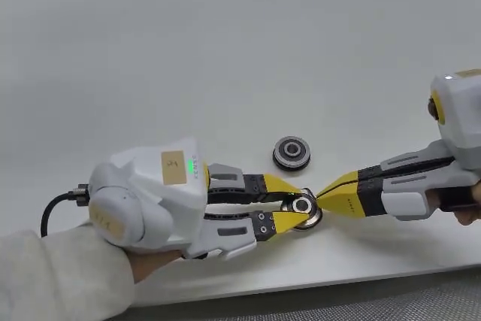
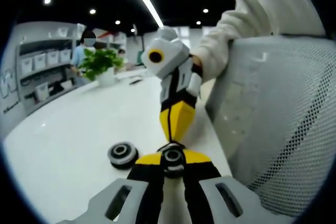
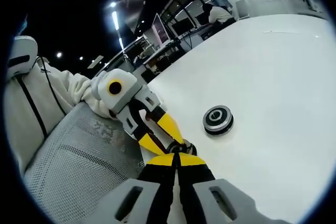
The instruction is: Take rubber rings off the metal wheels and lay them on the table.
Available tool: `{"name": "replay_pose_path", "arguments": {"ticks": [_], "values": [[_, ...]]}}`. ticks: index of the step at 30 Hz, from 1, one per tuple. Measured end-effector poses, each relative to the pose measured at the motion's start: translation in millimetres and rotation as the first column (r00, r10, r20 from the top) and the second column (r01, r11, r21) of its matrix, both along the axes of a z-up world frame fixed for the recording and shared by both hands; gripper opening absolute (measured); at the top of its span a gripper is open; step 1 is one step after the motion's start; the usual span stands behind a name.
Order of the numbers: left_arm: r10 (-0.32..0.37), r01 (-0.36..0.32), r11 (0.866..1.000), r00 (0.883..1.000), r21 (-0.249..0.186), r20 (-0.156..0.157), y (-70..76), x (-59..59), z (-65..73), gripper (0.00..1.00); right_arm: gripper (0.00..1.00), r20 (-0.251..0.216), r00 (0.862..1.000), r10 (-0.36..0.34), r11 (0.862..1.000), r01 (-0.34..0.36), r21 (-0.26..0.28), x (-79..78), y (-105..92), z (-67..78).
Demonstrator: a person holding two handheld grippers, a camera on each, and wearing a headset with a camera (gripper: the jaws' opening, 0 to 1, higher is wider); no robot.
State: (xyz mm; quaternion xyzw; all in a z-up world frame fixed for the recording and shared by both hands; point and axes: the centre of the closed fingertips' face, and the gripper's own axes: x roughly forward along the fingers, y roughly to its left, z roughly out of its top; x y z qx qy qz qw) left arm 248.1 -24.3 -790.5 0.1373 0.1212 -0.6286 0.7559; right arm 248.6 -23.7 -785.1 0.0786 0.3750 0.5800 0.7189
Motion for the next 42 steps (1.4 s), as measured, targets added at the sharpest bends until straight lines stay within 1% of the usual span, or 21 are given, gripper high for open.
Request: {"name": "replay_pose_path", "arguments": {"ticks": [13, 14, 15, 16, 17, 18, 19, 25, 28, 29, 32, 33, 34, 37, 38, 40, 41, 42], "values": [[0.0, 0.0, 1.0, 1.0, 0.001, 0.001, 0.5, 0.5, 0.1, 0.14, 0.0, -0.002, 1.0, 0.009, 1.0, -0.009, 0.009, -0.8, 1.9, 2.9], [0.0, 0.0, 1.0, 1.0, 0.001, 0.001, 0.5, 0.5, 0.1, 0.14, 0.0, -0.001, 1.0, 0.015, 1.0, -0.015, 0.015, -1.9, 3.0, 4.3], [0.001, -0.001, 1.0, 1.0, 0.001, 0.002, 0.6, 0.6, 0.2, 0.14, 0.0, -0.003, 1.0, 0.02, 0.999, -0.02, 0.039, -3.1, 5.7, 8.5], [0.0, 0.0, 1.0, 1.0, 0.001, 0.002, 0.6, 0.6, 0.2, 0.14, 0.0, 0.003, 1.0, 0.011, 0.999, -0.011, 0.042, -0.6, 5.8, 11.1], [0.001, -0.001, 1.0, 1.0, 0.001, 0.001, 0.6, 0.6, 0.2, 0.14, 0.0, 0.01, 1.0, 0.014, 0.999, -0.014, 0.033, 0.4, 5.4, 10.3], [0.001, -0.001, 1.0, 1.0, 0.001, 0.002, 0.6, 0.7, 0.2, 0.14, 0.0, 0.011, 1.0, 0.016, 0.999, -0.016, 0.035, 0.0, 5.7, 10.2], [0.001, -0.001, 1.0, 1.0, 0.001, 0.002, 0.6, 0.6, 0.2, 0.14, 0.0, 0.002, 1.0, 0.01, 0.999, -0.01, 0.051, -0.1, 6.4, 11.9], [0.0, 0.0, 1.0, 1.0, 0.003, 0.001, 0.5, 0.8, 0.4, 0.14, 0.0, 0.002, 1.0, 0.005, 0.999, -0.005, 0.042, 1.1, 4.8, 9.5], [-0.004, 0.004, 1.0, 1.0, 0.019, 0.005, -0.3, 0.5, 1.0, 0.14, 0.0, 0.01, 1.0, 0.0, 1.0, -0.001, 0.013, 2.7, 2.5, 4.7], [-0.004, 0.004, 1.0, 1.0, 0.026, 0.001, -0.5, 0.7, 1.2, 0.14, 0.0, 0.018, 1.0, -0.001, 1.0, 0.001, -0.002, 3.7, 1.3, 2.4], [-0.005, 0.005, 0.999, 1.0, 0.042, -0.014, 0.6, 1.0, 1.8, 0.14, 0.0, 0.015, 1.0, -0.005, 1.0, 0.005, 0.003, 4.1, 1.6, 3.2], [-0.001, 0.002, 0.999, 1.0, 0.044, -0.024, 1.3, 1.2, 2.5, 0.14, 0.0, 0.022, 1.0, -0.004, 1.0, 0.004, -0.003, 4.8, 1.2, 2.9], [-0.006, 0.008, 0.999, 0.999, 0.049, -0.042, 2.7, 0.2, 3.3, 0.15, 0.0, 0.022, 1.0, -0.004, 1.0, 0.004, -0.005, 4.5, 1.2, 2.8], [-0.004, 0.007, 0.998, 0.999, 0.063, -0.043, 6.1, 1.0, 6.4, 0.16, 0.0, 0.015, 1.0, -0.008, 1.0, 0.008, -0.005, 4.6, 0.9, 2.8], [-0.004, 0.007, 0.998, 0.999, 0.059, -0.044, 7.9, 1.4, 10.3, 0.16, 0.0, 0.013, 1.0, -0.009, 1.0, 0.009, -0.005, 4.7, 0.8, 2.8], [-0.005, 0.007, 0.998, 0.999, 0.059, -0.042, 9.4, 2.4, 15.1, 0.21, 0.0, 0.013, 1.0, -0.015, 1.0, 0.015, -0.005, 5.4, 0.8, 3.6], [0.0, 0.002, 0.998, 0.999, 0.068, -0.038, 11.6, 4.2, 17.0, 0.25, 0.0, 0.013, 1.0, -0.019, 1.0, 0.019, -0.001, 6.1, 0.6, 5.6], [0.001, 0.001, 0.997, 0.999, 0.071, -0.033, 13.2, 4.9, 18.6, 0.31, 0.0, 0.013, 1.0, -0.024, 1.0, 0.024, 0.004, 6.6, 0.5, 7.6]]}}
